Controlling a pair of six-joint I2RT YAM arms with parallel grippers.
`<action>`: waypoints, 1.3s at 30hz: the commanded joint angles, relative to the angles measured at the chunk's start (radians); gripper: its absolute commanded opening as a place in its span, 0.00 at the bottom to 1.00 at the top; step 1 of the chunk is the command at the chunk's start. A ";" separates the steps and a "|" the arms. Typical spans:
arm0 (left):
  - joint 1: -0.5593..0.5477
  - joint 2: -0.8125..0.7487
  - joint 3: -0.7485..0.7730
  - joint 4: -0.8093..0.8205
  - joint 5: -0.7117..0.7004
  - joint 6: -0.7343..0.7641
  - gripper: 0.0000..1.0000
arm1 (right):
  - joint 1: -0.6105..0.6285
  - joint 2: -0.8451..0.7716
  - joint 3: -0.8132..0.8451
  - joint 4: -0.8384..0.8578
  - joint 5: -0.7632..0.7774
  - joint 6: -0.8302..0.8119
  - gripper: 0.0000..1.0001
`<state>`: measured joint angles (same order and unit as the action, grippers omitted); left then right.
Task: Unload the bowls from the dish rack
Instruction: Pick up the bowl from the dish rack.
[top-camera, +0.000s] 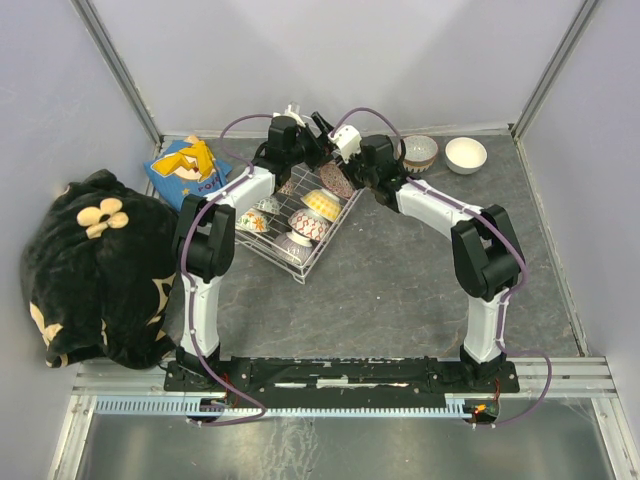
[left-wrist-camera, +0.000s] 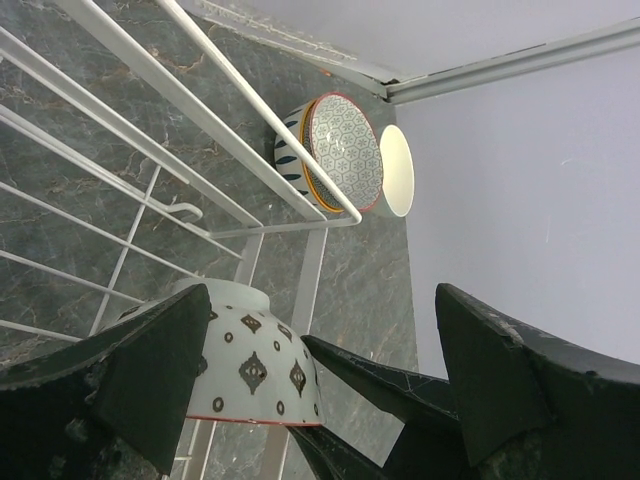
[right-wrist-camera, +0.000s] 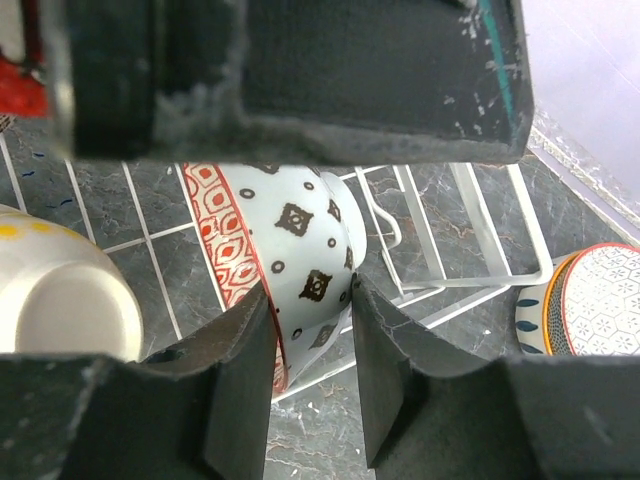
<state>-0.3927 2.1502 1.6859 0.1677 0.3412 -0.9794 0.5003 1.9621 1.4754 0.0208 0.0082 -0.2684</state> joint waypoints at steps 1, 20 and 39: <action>-0.016 0.026 0.027 -0.025 0.047 -0.067 0.99 | -0.006 0.013 0.056 0.012 0.029 0.020 0.40; -0.020 0.071 0.068 -0.025 0.048 -0.083 0.99 | -0.013 0.064 0.091 -0.001 0.046 0.033 0.27; -0.014 0.043 0.086 -0.033 0.006 -0.080 0.99 | -0.051 0.062 0.093 0.025 0.047 0.103 0.01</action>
<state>-0.3885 2.2150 1.7405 0.1535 0.3214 -1.0100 0.4702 2.0377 1.5425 0.0051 0.0742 -0.2039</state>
